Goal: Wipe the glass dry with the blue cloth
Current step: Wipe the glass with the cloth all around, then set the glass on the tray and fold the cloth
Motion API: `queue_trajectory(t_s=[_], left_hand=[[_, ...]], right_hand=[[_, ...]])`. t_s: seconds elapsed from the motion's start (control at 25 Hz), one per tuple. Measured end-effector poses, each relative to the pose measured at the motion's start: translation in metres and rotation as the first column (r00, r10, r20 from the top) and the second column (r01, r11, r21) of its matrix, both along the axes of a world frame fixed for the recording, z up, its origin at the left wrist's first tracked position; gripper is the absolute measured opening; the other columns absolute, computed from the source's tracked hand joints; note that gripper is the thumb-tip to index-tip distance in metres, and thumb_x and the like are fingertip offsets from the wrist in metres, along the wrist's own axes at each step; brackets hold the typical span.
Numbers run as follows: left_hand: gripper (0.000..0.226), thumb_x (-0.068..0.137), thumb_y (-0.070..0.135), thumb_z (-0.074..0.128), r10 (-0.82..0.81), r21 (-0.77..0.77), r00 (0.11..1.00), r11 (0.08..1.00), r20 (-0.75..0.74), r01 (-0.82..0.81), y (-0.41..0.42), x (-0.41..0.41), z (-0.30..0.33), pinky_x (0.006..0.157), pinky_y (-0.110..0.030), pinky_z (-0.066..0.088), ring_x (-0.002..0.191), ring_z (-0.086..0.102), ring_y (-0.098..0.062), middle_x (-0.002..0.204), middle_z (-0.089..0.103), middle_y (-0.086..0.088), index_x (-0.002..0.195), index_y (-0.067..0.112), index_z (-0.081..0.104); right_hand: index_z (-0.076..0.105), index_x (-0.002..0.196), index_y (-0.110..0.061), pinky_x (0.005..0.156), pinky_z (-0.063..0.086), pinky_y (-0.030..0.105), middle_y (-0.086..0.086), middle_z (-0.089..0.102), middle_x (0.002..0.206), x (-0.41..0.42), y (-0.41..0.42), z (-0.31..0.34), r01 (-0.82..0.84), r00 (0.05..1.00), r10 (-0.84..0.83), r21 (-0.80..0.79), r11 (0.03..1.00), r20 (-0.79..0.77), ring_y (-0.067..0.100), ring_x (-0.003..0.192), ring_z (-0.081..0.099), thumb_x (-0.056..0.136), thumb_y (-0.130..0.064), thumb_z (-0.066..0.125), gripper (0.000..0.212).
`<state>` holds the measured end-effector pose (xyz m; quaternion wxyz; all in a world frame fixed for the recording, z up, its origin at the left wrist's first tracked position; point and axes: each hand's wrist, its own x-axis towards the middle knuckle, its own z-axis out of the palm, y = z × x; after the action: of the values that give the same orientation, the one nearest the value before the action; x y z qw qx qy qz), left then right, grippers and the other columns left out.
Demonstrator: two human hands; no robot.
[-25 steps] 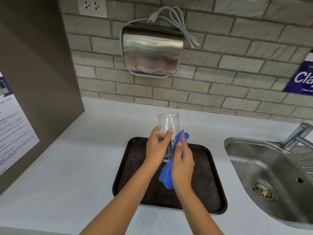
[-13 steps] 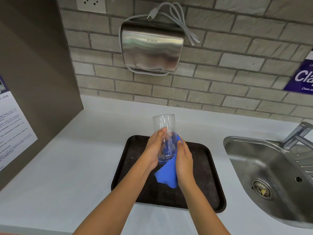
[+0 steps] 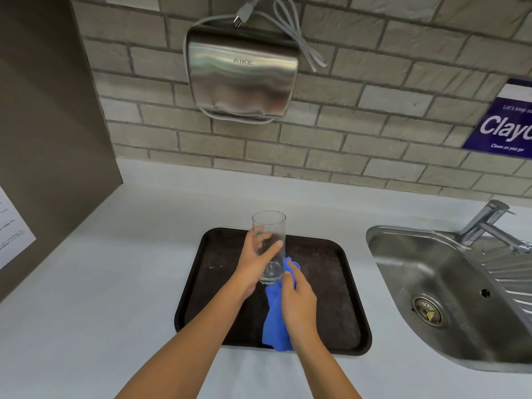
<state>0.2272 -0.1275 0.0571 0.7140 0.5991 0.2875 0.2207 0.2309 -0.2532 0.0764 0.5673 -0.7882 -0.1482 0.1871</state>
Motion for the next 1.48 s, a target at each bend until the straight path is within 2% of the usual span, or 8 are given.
queue_trajectory(t_s=[0.12,0.32,0.44,0.56,0.76,0.88,1.12,1.48], left_hand=[[0.074,0.087,0.018,0.077,-0.056,0.107,0.996,0.992,-0.075,0.064,0.001,-0.003,-0.01,0.1,-0.02,0.046,0.13,0.05,-0.011,0.142,0.054,0.007,0.148,0.023,0.036],[0.034,0.097,0.014,0.062,-0.04,0.209,0.991,0.976,-0.128,0.066,-0.006,-0.006,-0.019,0.085,-0.02,0.054,0.104,0.065,-0.011,0.115,0.069,0.005,0.129,0.019,0.053],[0.027,0.107,0.014,0.039,0.023,0.278,0.988,0.96,-0.152,0.021,-0.01,-0.005,-0.015,0.064,-0.005,0.051,0.081,0.063,-0.004,0.069,0.072,0.029,0.095,0.029,0.058],[0.044,0.107,0.01,0.039,-0.094,0.176,0.985,0.977,-0.144,0.119,-0.016,-0.018,-0.003,0.066,0.007,0.04,0.079,0.052,0.035,0.072,0.046,0.066,0.098,0.052,0.037],[0.034,0.107,0.008,0.038,-0.133,0.154,0.984,0.977,-0.119,0.151,0.009,-0.067,0.022,0.062,-0.002,0.047,0.074,0.054,0.004,0.074,0.064,0.019,0.083,0.029,0.05],[0.041,0.108,0.036,0.036,0.023,0.062,1.0,0.998,0.004,-0.023,0.039,-0.1,0.045,0.087,-0.021,0.056,0.1,0.072,-0.01,0.11,0.076,-0.003,0.114,0.013,0.069],[0.027,0.095,0.024,0.066,0.021,0.212,1.0,0.977,0.023,-0.025,0.084,-0.173,0.062,0.088,-0.024,0.057,0.105,0.072,-0.018,0.114,0.076,-0.001,0.122,0.018,0.066],[0.021,0.1,0.01,0.056,0.133,-0.129,0.991,0.983,0.012,-0.13,0.135,-0.228,0.02,0.07,-0.034,0.06,0.088,0.074,-0.027,0.107,0.077,-0.018,0.121,0.014,0.06]], right_hand=[[0.049,0.132,-0.033,0.063,0.047,0.009,0.008,0.056,0.11,-0.013,0.002,0.004,0.025,0.993,-0.027,0.024,0.999,0.119,0.007,0.078,0.056,0.102,-0.02,0.042,0.034],[0.049,0.12,-0.025,0.074,0.053,0.023,0.005,0.048,0.109,-0.034,0.011,0.006,0.071,0.975,-0.108,0.187,0.98,0.196,0.019,0.091,0.059,0.09,-0.044,0.051,0.036],[0.046,0.122,-0.012,0.064,0.052,0.017,0.014,0.054,0.108,-0.04,0.022,0.008,0.144,0.984,-0.167,0.264,0.954,0.067,0.02,0.087,0.059,0.077,-0.047,0.051,0.057],[0.045,0.12,-0.018,0.069,0.05,0.012,0.014,0.054,0.108,-0.047,0.024,0.013,0.105,0.983,-0.15,0.337,0.936,0.11,0.019,0.088,0.057,0.086,-0.017,0.048,0.035],[0.023,0.143,-0.042,0.075,0.043,0.001,-0.005,0.036,0.122,-0.059,0.031,0.031,-0.136,0.923,0.039,0.232,0.963,0.382,-0.011,0.1,0.049,0.09,0.005,0.055,0.077],[0.021,0.146,-0.038,0.087,0.034,-0.004,-0.004,0.032,0.126,-0.064,0.053,0.031,-0.193,0.905,0.099,0.19,0.963,0.415,-0.015,0.114,0.038,0.089,0.001,0.061,0.08],[0.038,0.141,-0.045,0.085,0.044,0.01,-0.007,0.033,0.141,-0.088,0.1,0.037,-0.387,0.92,0.385,0.295,0.874,0.066,-0.019,0.108,0.046,0.098,-0.004,0.043,0.059],[0.051,0.129,-0.037,0.091,0.053,0.034,0.01,0.074,0.111,-0.103,0.153,0.013,-0.547,0.691,0.618,0.289,0.786,-0.374,0.023,0.109,0.069,0.089,-0.015,0.068,0.048]])
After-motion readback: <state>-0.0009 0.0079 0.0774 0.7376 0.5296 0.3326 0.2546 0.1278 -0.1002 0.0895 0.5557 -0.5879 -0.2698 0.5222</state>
